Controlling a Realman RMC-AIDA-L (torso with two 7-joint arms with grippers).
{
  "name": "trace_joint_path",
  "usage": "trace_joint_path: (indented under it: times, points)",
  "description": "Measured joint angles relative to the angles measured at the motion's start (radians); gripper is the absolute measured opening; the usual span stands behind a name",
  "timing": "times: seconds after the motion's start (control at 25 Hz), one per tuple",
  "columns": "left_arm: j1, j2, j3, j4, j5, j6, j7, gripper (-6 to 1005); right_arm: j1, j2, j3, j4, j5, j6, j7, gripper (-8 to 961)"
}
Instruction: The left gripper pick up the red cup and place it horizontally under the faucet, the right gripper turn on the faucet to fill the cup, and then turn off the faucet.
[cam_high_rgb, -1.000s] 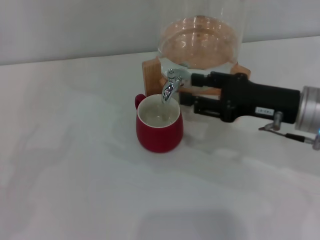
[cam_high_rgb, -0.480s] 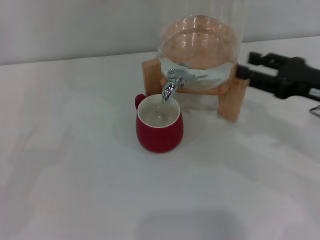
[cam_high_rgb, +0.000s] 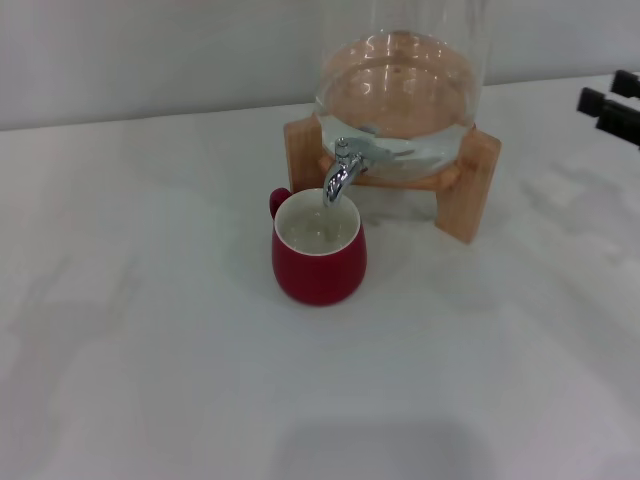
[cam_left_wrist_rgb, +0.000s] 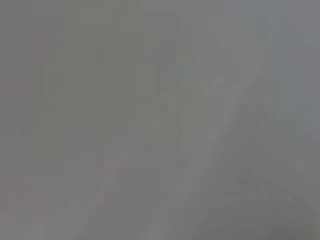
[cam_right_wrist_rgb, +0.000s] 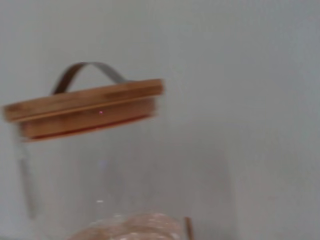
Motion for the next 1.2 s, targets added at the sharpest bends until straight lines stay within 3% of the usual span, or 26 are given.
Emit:
trace_joint_path:
  times: [1.2]
  points:
    - [0.002, 0.002, -0.004, 0.0, -0.007, 0.009, 0.004, 725, 0.004, 0.0, 0.129, -0.036, -0.001, -0.064, -0.004, 632]
